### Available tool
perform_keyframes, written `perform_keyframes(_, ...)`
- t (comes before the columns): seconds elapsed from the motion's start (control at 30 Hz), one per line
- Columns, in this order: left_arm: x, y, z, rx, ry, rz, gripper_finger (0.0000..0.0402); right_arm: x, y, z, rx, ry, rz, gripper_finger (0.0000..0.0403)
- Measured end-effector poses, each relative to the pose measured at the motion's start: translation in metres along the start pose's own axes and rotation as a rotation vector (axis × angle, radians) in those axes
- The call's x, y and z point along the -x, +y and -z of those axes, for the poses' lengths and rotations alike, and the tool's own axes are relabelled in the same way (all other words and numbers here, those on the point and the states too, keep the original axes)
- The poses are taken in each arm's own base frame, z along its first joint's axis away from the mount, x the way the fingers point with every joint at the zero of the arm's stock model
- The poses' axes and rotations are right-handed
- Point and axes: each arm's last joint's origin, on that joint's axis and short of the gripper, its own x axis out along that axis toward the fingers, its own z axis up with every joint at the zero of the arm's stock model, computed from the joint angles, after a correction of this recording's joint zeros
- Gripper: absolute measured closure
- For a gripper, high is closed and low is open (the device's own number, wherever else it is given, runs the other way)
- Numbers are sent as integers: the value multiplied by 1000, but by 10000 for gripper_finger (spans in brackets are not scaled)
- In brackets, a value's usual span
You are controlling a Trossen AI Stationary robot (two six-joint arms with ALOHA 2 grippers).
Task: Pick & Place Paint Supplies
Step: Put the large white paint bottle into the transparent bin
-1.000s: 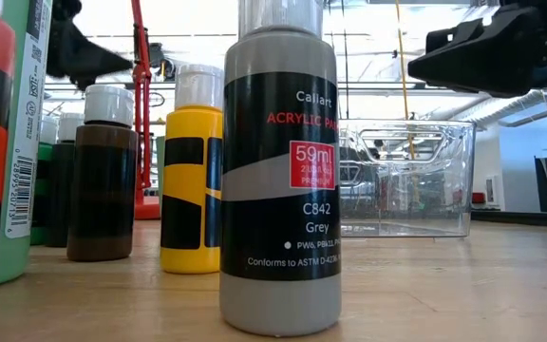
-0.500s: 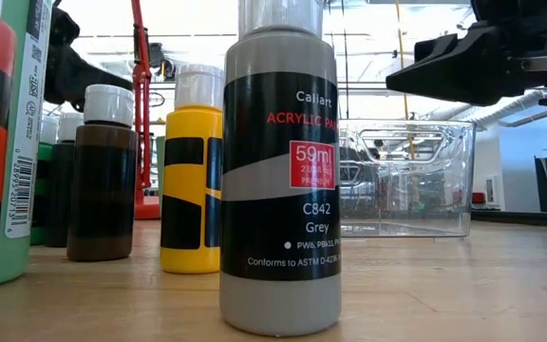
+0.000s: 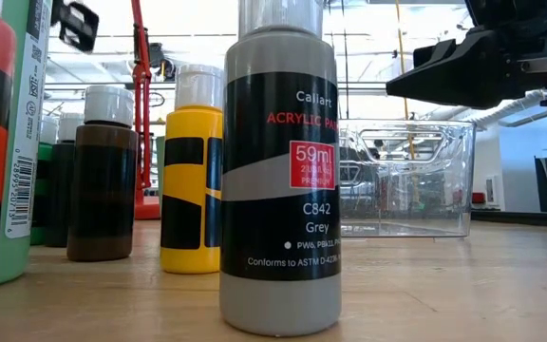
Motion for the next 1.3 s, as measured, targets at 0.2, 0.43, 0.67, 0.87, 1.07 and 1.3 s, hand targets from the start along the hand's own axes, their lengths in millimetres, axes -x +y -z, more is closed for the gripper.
perform_keyframes(0.2,-18,-23,-31,-19,207,-79,400,2,5,-3,-13,-22,-20,399)
perform_keyframes(0.43,-50,-59,-50,-1,446,-186,400,10,16,-12,-11,-78,-64,399)
perform_keyframes(0.67,-84,-97,-77,-62,583,-123,398,12,20,-13,-2,-81,-87,399)
perform_keyframes(0.87,-107,-109,-83,-21,721,-213,368,12,20,-13,74,-85,-83,399)
perform_keyframes(1.07,-133,-123,-76,4,803,-161,318,12,20,-13,107,-86,-82,399)
perform_keyframes(1.3,-139,-128,-62,90,944,-170,223,13,20,-14,118,-97,-78,399)
